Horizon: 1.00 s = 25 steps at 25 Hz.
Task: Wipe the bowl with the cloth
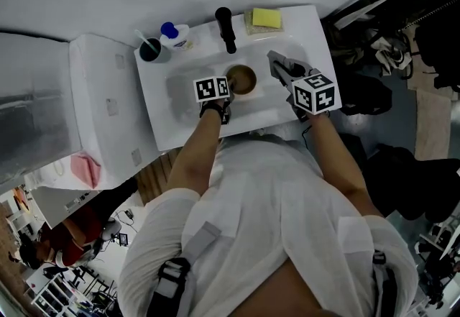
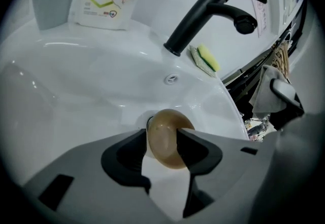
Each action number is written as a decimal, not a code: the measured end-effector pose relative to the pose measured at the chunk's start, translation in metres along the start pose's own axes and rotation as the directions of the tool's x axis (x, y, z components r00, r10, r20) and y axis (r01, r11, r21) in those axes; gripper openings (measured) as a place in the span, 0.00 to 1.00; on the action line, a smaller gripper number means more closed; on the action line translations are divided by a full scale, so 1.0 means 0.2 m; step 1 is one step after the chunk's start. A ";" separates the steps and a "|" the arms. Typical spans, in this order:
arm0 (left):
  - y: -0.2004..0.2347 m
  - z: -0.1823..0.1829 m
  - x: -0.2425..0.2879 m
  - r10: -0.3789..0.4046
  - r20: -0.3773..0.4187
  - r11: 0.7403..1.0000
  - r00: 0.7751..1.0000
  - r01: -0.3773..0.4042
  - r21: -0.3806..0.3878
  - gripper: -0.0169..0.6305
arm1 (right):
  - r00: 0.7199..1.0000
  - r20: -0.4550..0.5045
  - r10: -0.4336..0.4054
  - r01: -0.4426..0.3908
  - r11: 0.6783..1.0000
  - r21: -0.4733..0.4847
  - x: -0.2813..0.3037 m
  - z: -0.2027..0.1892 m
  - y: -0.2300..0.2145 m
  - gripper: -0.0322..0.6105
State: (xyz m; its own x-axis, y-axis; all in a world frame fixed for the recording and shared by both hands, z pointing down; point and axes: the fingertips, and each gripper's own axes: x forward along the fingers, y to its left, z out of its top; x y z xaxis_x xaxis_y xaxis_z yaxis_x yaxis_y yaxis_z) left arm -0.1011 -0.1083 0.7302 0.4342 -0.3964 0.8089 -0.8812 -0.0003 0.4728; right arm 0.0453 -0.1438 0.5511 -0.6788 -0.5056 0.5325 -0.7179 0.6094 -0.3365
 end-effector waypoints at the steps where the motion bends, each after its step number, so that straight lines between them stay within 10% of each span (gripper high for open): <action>1: 0.00 0.01 -0.02 0.002 0.009 1.000 1.000 -0.002 0.014 0.32 | 1.000 0.007 0.001 -0.001 1.000 0.002 0.00 0.01 0.00 0.14; 9: -0.06 0.33 -0.39 -0.026 0.218 0.994 0.976 0.001 0.112 0.30 | 0.983 0.182 -0.001 -0.001 1.000 0.013 -0.07 0.24 -0.04 0.14; 14: -0.19 0.61 -0.77 -0.088 0.417 0.967 0.905 -0.022 0.252 0.22 | 0.938 0.344 0.027 -0.009 0.998 -0.056 -0.20 0.47 -0.03 0.14; 17: -0.36 0.77 -1.05 -0.184 0.556 0.928 0.811 -0.043 0.371 0.19 | 0.912 0.408 0.038 0.008 0.994 -0.109 -0.29 0.59 -0.02 0.13; 22: -0.68 0.92 -1.51 -0.400 0.716 0.836 0.572 -0.092 0.541 0.10 | 0.855 0.511 0.089 0.027 0.976 -0.215 -0.45 0.78 0.04 0.13; 25: -0.76 0.94 -1.67 -0.434 0.757 0.806 0.488 -0.165 0.568 0.06 | 0.824 0.556 0.112 0.049 0.963 -0.266 -0.53 0.88 0.07 0.12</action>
State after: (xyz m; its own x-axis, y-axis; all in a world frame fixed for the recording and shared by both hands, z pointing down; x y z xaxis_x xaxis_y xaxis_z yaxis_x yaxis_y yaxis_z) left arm -0.1478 -0.1489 0.3216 0.4526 -0.8885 -0.0756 -0.8883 -0.4566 0.0492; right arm 0.0798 -0.1886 0.3518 -0.7254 -0.6877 -0.0309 -0.6831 0.7246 -0.0916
